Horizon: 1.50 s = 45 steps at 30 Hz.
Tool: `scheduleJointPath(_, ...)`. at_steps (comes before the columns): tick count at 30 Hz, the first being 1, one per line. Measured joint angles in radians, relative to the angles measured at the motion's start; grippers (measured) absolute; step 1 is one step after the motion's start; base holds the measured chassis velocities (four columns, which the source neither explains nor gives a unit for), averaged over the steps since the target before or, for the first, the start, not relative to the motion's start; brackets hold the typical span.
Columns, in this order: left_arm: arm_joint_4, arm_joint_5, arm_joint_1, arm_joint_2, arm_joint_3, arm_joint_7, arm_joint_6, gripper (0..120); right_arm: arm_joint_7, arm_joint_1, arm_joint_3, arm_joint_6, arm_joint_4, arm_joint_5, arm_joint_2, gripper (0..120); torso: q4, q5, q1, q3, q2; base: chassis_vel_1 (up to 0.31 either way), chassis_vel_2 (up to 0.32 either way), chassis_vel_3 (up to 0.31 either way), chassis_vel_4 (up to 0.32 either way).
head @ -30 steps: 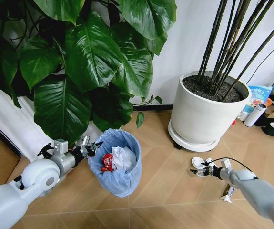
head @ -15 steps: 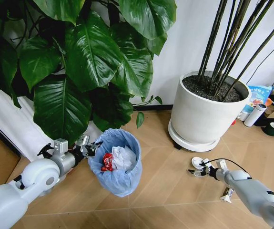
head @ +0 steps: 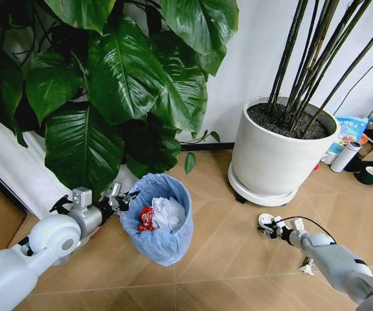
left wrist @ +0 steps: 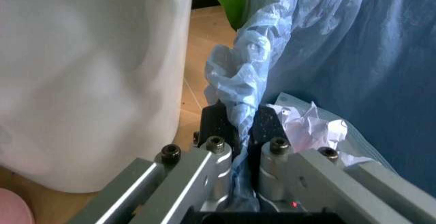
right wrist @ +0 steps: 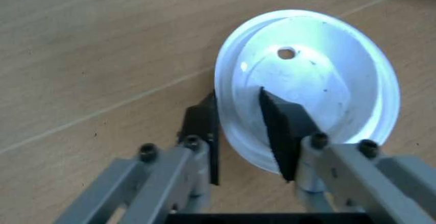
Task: Pick up the trash bin and place the garbage on the floor into it.
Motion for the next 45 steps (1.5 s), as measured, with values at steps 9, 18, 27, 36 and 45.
scheduleJointPath(9,0.003,-0.001,0.0,-0.004,0.0,0.001,-0.001,0,-0.006,-0.017,0.0,-0.009,0.013,0.002,-0.017,0,0.0003,0.0014,0.0,0.0,0.0,0.0,0.0,0.0,0.0)
scheduleJointPath(18,0.009,0.004,0.001,-0.019,0.001,0.001,-0.001,0,-0.023,-0.048,-0.005,-0.017,0.069,0.031,-0.05,0,-0.0005,0.0018,0.0,0.001,0.0,0.0,0.0,0.0,0.0)
scheduleJointPath(27,0.016,0.014,0.0,-0.025,0.02,0.001,-0.001,0,-0.06,-0.15,0.011,-0.025,0.284,0.137,-0.152,0,-0.0006,0.001,0.001,0.001,-0.001,0.0,0.0,0.0,0.0)
scheduleJointPath(36,0.026,0.017,-0.02,-0.009,0.043,0.017,-0.001,0,-0.126,-0.261,0.075,0.036,0.483,0.226,-0.234,0,-0.0003,0.0014,0.0,0.001,-0.001,0.0,0.0,0.0,0.0)
scheduleJointPath(45,0.027,0.031,-0.025,0.0,0.07,0.037,-0.007,0,-0.342,-0.356,0.21,0.152,0.775,0.4,-0.355,0,-0.0005,0.0009,0.0,0.0,0.0,0.0,0.0,0.0,0.0)
